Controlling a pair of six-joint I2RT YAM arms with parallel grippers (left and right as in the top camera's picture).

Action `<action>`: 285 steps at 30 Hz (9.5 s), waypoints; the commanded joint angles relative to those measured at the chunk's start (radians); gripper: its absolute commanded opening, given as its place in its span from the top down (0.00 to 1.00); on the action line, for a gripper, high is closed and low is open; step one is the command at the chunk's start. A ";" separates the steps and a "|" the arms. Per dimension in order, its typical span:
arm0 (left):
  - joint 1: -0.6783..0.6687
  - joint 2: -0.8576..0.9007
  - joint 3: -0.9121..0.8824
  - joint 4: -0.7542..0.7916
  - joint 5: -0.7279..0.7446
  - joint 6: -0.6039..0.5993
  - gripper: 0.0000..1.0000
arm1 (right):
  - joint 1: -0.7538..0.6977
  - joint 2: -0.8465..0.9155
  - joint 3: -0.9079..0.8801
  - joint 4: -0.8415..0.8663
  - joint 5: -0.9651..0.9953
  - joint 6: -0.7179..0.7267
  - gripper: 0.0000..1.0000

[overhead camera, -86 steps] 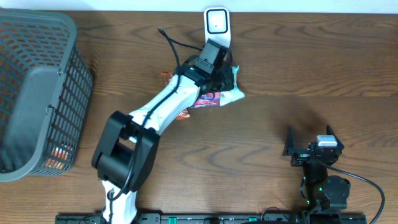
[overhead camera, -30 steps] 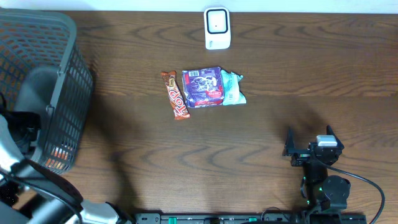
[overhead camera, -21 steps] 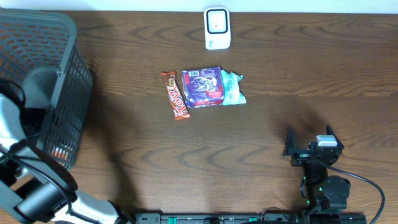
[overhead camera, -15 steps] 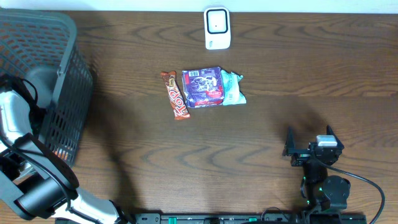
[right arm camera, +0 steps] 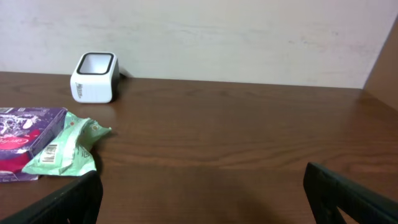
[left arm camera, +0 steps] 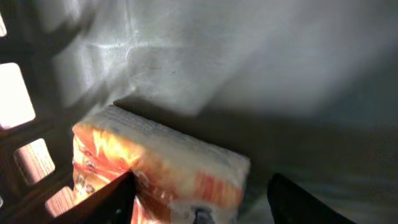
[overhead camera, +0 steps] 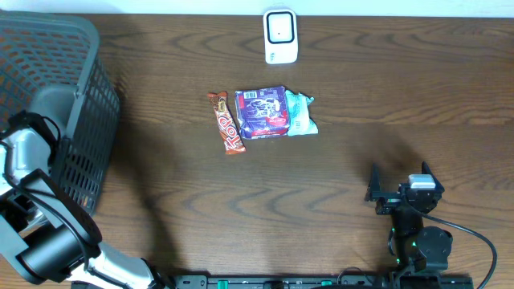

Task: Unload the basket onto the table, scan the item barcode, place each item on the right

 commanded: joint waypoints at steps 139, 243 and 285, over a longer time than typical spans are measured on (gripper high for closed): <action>-0.441 -0.777 0.139 -0.192 0.277 0.494 0.02 | 0.008 -0.005 -0.003 0.118 -0.084 0.109 0.01; -0.441 -0.777 0.139 -0.192 0.277 0.495 0.02 | 0.251 1.905 1.499 -0.511 -0.355 0.323 0.96; -0.441 -0.777 0.139 -0.192 0.277 0.495 0.02 | 0.331 1.843 1.517 -0.647 -0.061 0.460 0.89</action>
